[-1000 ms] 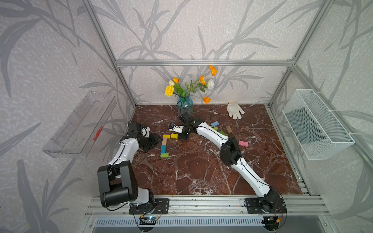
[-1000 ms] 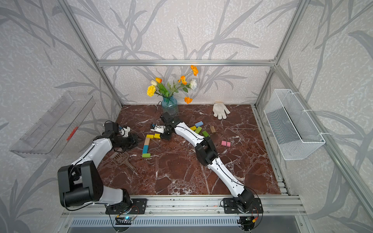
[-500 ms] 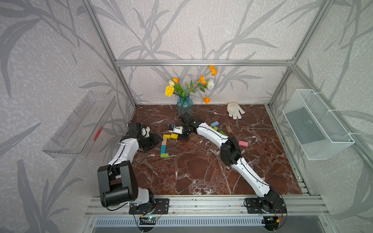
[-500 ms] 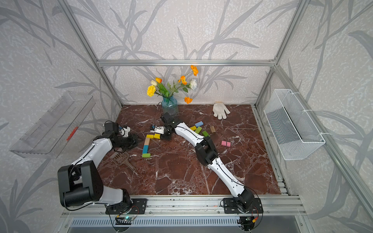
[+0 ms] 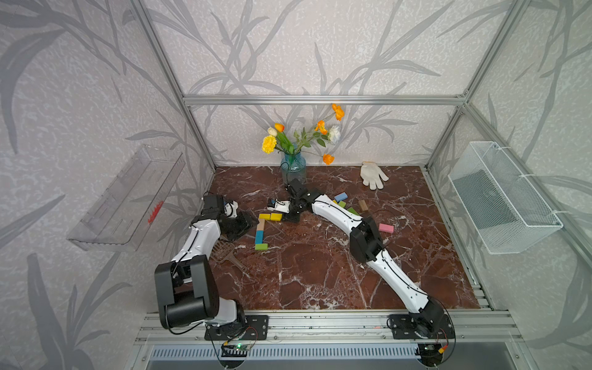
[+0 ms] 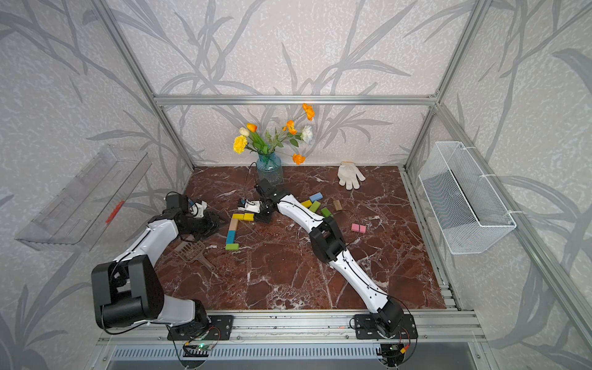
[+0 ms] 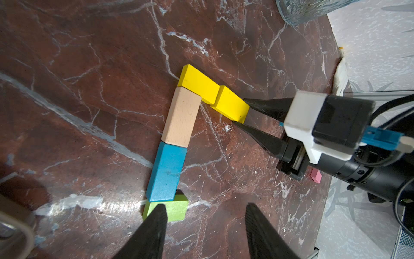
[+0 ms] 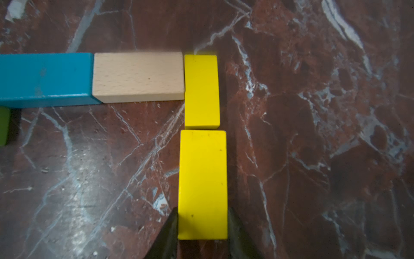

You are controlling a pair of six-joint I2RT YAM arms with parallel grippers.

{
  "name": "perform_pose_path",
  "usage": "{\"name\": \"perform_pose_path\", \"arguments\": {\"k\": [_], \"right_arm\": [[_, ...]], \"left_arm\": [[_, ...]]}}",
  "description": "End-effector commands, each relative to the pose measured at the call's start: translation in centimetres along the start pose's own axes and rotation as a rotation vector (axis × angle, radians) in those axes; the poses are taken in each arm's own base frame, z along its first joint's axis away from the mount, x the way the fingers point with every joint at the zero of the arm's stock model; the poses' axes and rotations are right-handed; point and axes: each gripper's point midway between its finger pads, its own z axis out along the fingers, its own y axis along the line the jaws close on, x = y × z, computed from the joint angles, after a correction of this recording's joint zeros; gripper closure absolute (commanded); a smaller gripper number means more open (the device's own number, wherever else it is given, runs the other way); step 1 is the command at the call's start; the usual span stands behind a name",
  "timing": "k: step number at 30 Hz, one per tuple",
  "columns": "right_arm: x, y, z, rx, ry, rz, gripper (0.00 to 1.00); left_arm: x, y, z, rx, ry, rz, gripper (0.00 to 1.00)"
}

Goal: Assemble the letter c with building blocks
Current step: Assemble the building block at the center of the board.

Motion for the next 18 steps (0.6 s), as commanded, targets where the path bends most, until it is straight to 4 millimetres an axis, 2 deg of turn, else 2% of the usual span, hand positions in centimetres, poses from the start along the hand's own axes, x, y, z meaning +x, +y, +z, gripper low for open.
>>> {"name": "perform_pose_path", "arguments": {"k": [1, 18], "right_arm": [[0.61, 0.09, 0.19, -0.011, 0.01, 0.001, 0.67], [0.5, 0.03, 0.23, -0.01, 0.004, -0.003, 0.66]], "left_arm": [[-0.53, -0.24, -0.42, 0.004, -0.002, 0.012, 0.43], [-0.52, -0.27, -0.4, 0.007, 0.0, 0.012, 0.43]]}}
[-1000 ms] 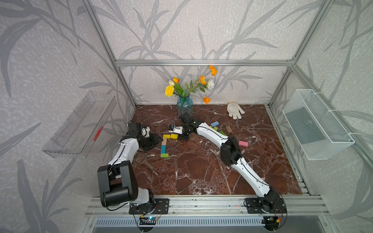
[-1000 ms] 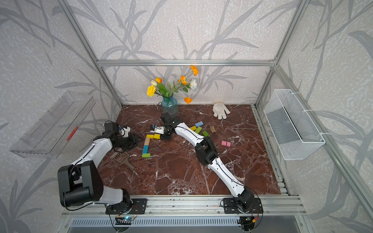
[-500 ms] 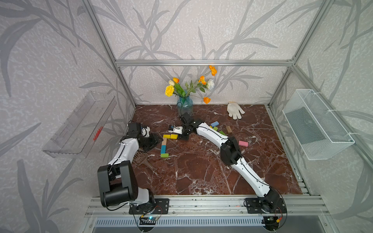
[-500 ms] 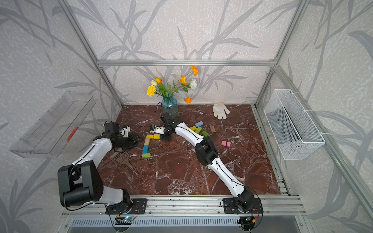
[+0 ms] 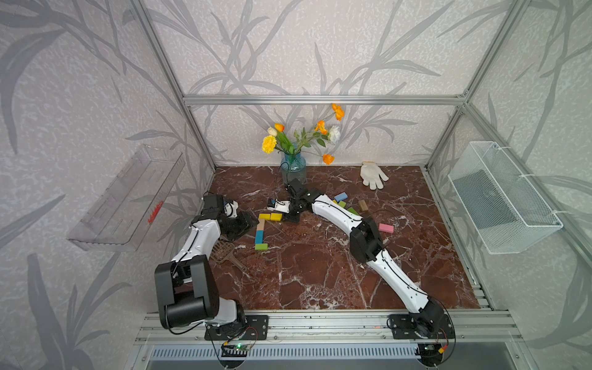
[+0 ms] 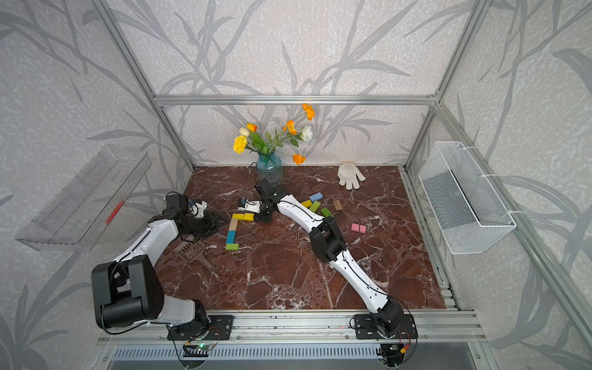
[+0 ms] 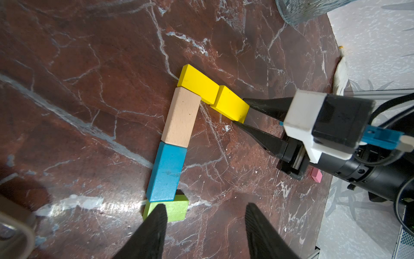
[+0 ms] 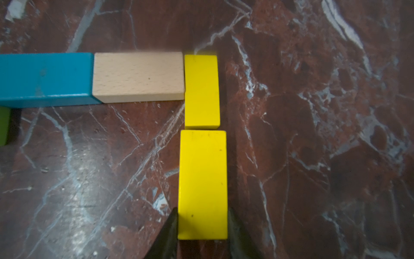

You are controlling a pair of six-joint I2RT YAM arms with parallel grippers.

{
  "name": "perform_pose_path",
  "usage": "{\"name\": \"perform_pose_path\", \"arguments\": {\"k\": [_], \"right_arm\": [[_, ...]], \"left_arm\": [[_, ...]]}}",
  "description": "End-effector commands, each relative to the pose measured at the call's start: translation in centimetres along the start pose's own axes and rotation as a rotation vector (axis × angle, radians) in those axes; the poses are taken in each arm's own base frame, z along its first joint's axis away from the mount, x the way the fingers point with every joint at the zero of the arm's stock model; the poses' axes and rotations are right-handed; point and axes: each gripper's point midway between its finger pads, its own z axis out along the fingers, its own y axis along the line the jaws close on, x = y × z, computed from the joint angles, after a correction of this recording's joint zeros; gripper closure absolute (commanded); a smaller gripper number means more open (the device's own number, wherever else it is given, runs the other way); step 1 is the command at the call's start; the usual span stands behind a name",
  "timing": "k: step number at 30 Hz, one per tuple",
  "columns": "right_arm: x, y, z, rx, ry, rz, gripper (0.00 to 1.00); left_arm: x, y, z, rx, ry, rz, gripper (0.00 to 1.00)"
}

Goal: Assemble the letter c with building blocks
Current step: Assemble the building block at the center of the board.

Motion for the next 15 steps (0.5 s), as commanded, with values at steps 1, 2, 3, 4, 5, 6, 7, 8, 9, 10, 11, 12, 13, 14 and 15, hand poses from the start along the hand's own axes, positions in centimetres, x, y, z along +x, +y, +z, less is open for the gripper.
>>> {"name": "perform_pose_path", "arguments": {"k": [1, 2, 3, 4, 5, 6, 7, 8, 9, 10, 11, 12, 13, 14, 15], "right_arm": [[0.49, 0.04, 0.23, -0.009, 0.004, -0.002, 0.66], [0.42, -0.07, 0.18, -0.006, 0.001, -0.001, 0.66], [0.39, -0.03, 0.22, -0.007, 0.0, -0.002, 0.65], [0.33, -0.12, 0.18, -0.004, -0.002, -0.002, 0.65], [0.28, -0.12, 0.22, -0.003, -0.004, -0.002, 0.65], [0.25, -0.14, 0.29, -0.004, -0.007, -0.002, 0.65], [0.11, -0.17, 0.25, -0.003, -0.012, -0.002, 0.65], [-0.01, -0.18, 0.25, -0.003, -0.018, -0.002, 0.65], [-0.12, -0.23, 0.19, -0.002, -0.022, -0.003, 0.65], [-0.14, -0.21, 0.24, -0.003, -0.023, -0.003, 0.65], [-0.14, -0.26, 0.2, -0.003, -0.025, -0.003, 0.65], [-0.15, -0.26, 0.23, -0.003, -0.025, -0.002, 0.65], [-0.18, -0.24, 0.19, -0.004, -0.025, -0.004, 0.65], [-0.23, -0.18, 0.2, -0.005, -0.026, -0.005, 0.65], [-0.16, -0.14, 0.25, -0.008, -0.026, -0.004, 0.65]], "left_arm": [[-0.53, -0.25, -0.38, 0.006, -0.001, 0.009, 0.43], [-0.52, -0.21, -0.36, 0.005, 0.0, 0.008, 0.43], [-0.47, -0.21, -0.35, 0.005, 0.002, 0.008, 0.43], [-0.49, -0.21, -0.38, 0.005, 0.001, 0.009, 0.43], [-0.52, -0.25, -0.41, 0.005, -0.001, 0.01, 0.43], [-0.52, -0.16, -0.39, 0.005, 0.0, 0.007, 0.43], [-0.48, -0.2, -0.36, 0.005, 0.001, 0.009, 0.43], [-0.52, -0.18, -0.38, 0.004, 0.0, 0.008, 0.43], [-0.51, -0.19, -0.39, 0.005, 0.0, 0.008, 0.43], [-0.51, -0.19, -0.4, 0.005, 0.0, 0.008, 0.43], [-0.53, -0.17, -0.4, 0.004, 0.0, 0.008, 0.43], [-0.54, -0.19, -0.4, 0.004, -0.001, 0.01, 0.43], [-0.54, -0.18, -0.39, 0.004, -0.001, 0.01, 0.43], [-0.51, -0.17, -0.4, 0.003, 0.0, 0.009, 0.43], [-0.53, -0.2, -0.43, 0.004, -0.001, 0.01, 0.43]]}}
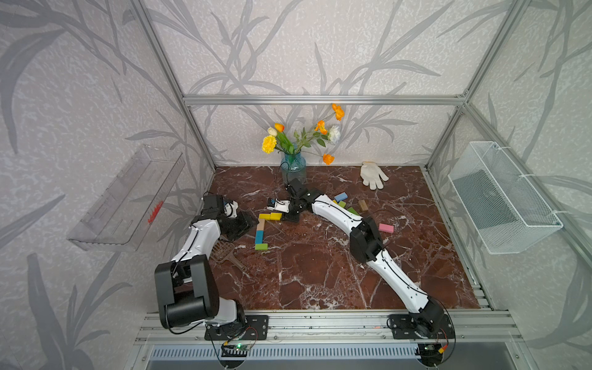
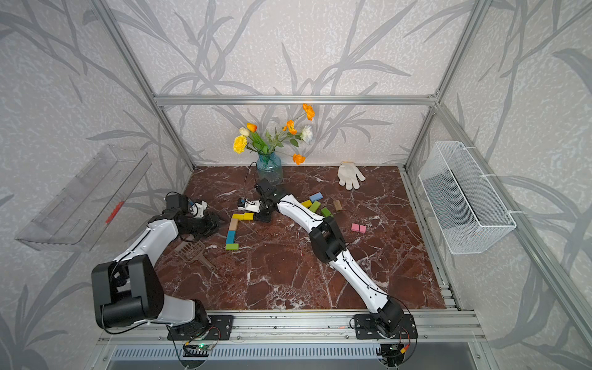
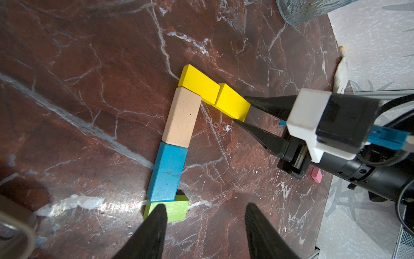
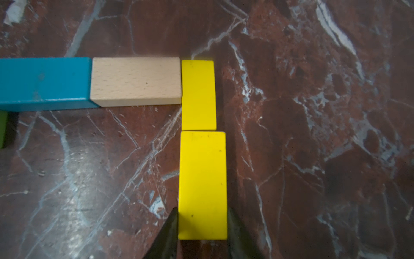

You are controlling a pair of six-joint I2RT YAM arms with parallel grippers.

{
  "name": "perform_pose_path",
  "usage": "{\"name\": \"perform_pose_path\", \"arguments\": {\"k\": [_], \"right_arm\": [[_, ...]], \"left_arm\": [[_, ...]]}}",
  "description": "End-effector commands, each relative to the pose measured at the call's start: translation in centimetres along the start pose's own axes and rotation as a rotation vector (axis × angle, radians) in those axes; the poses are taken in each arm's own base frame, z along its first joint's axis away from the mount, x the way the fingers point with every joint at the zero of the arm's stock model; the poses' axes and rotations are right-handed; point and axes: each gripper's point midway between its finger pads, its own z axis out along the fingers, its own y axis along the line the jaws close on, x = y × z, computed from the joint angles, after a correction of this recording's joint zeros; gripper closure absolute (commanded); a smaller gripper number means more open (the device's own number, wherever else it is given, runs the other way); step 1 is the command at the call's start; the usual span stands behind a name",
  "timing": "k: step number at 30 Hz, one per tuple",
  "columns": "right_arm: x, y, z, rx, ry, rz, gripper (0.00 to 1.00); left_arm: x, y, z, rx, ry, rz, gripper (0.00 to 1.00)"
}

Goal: Assemble the letter c with building blocks
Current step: Assemble the building block at the center of the board.

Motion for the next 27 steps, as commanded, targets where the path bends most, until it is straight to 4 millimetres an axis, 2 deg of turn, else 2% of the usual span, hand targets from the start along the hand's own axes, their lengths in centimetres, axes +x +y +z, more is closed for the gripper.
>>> {"name": "perform_pose_path", "arguments": {"k": [1, 4, 10, 15, 21, 27], "right_arm": [[0.1, 0.1, 0.2, -0.016, -0.013, 0.001, 0.65], [0.1, 0.1, 0.2, -0.017, -0.013, 0.001, 0.63], [-0.1, -0.4, 0.1, 0.005, -0.019, 0.014, 0.44], [-0.6, -1.4, -1.0, 0.053, -0.027, 0.048, 0.35], [-2.2, -1.6, -3.8, 0.071, -0.072, 0.096, 0.24], [-2.5, -1.0, -7.9, 0.115, -0.115, 0.181, 0.18]], "left_arm": [[-0.5, -0.3, -0.5, 0.005, -0.002, 0.012, 0.43], [-0.5, -0.3, -0.5, 0.005, -0.002, 0.011, 0.43], [-0.6, -0.2, -0.4, 0.004, -0.002, 0.011, 0.43], [-0.7, -0.1, -0.6, -0.01, -0.015, 0.016, 0.43], [-1.1, -0.2, -1.1, -0.018, -0.052, 0.029, 0.43], [-1.6, -0.6, -1.9, -0.054, -0.134, 0.077, 0.4]]}}
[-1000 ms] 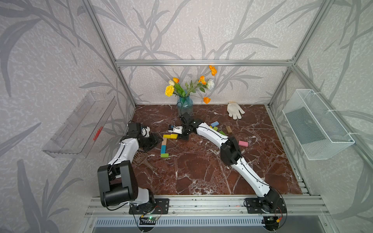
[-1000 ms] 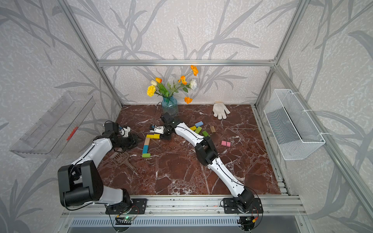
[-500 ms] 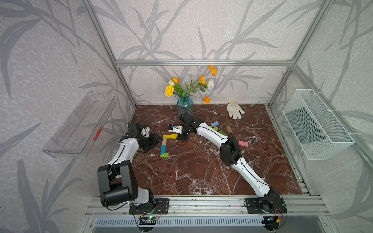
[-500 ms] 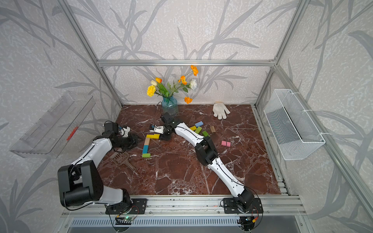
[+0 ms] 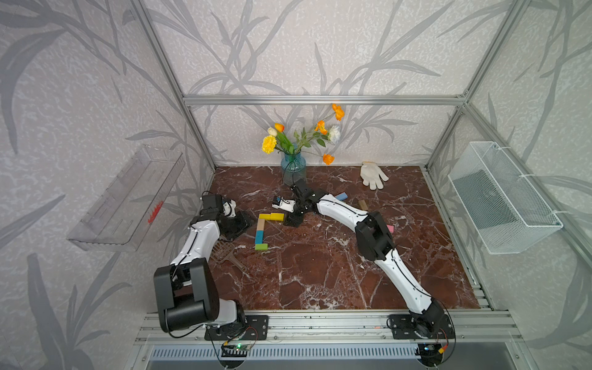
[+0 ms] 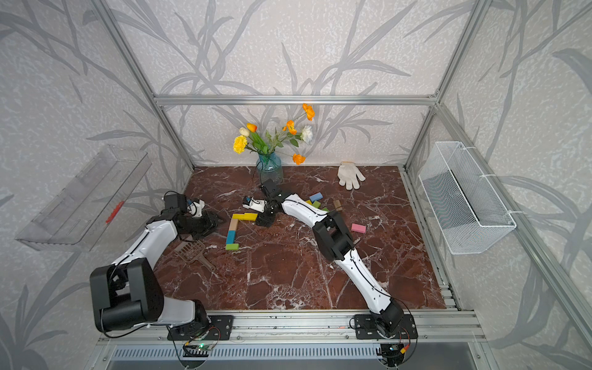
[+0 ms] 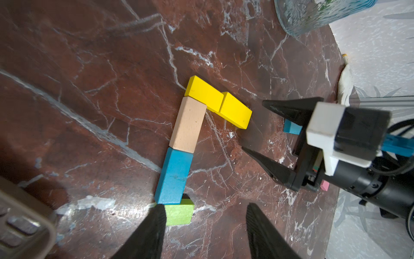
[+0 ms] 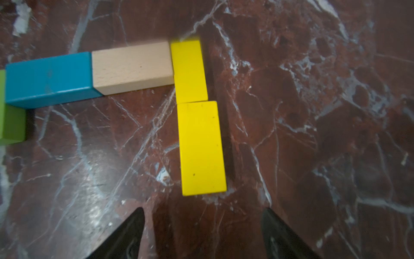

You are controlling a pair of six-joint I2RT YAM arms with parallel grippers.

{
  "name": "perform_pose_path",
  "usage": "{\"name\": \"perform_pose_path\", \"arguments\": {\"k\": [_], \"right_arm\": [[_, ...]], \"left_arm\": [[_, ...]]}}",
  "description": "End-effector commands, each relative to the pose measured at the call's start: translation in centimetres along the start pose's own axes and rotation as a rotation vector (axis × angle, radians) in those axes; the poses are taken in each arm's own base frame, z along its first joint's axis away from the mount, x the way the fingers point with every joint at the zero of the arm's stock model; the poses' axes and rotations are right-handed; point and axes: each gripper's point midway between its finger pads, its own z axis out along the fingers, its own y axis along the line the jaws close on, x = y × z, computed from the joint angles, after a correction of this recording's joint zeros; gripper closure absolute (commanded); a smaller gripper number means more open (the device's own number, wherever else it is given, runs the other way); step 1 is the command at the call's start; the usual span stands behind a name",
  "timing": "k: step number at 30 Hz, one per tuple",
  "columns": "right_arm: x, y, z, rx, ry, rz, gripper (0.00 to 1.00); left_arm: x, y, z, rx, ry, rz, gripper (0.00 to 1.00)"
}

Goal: Assemble the letter c with building blocks
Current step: Assemble the building block at the center of the board.

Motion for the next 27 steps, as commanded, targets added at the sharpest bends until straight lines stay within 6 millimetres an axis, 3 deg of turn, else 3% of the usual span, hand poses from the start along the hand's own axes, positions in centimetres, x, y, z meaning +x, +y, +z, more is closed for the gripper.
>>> {"name": "perform_pose_path", "arguments": {"k": [1, 7, 12, 19, 23, 27], "right_arm": [[-3.8, -1.0, -5.7, 0.083, -0.135, 0.056, 0.18], [-0.6, 0.2, -9.9, 0.123, -0.138, 0.272, 0.23], [3.9, 0.6, -13.2, 0.129, -0.1, 0.599, 0.28], [10.6, 1.5, -17.0, 0.142, -0.067, 0.943, 0.29], [14.2, 1.7, -18.7, 0.152, -0.054, 1.11, 0.3], [16.6, 1.2, -21.1, 0.158, -0.087, 1.216, 0.3]], "left_arm": [[-0.7, -0.7, -1.0, -0.022, -0.078, 0.059, 0.4], [0.3, -3.6, -0.9, -0.044, -0.106, 0.224, 0.38], [2.1, -8.2, 0.3, -0.027, -0.112, 0.488, 0.34], [4.0, -15.1, 3.7, 0.063, -0.091, 0.769, 0.31], [4.5, -17.3, 6.5, 0.083, -0.048, 0.888, 0.3], [4.9, -18.9, 9.4, 0.116, 0.004, 0.963, 0.3]]}}
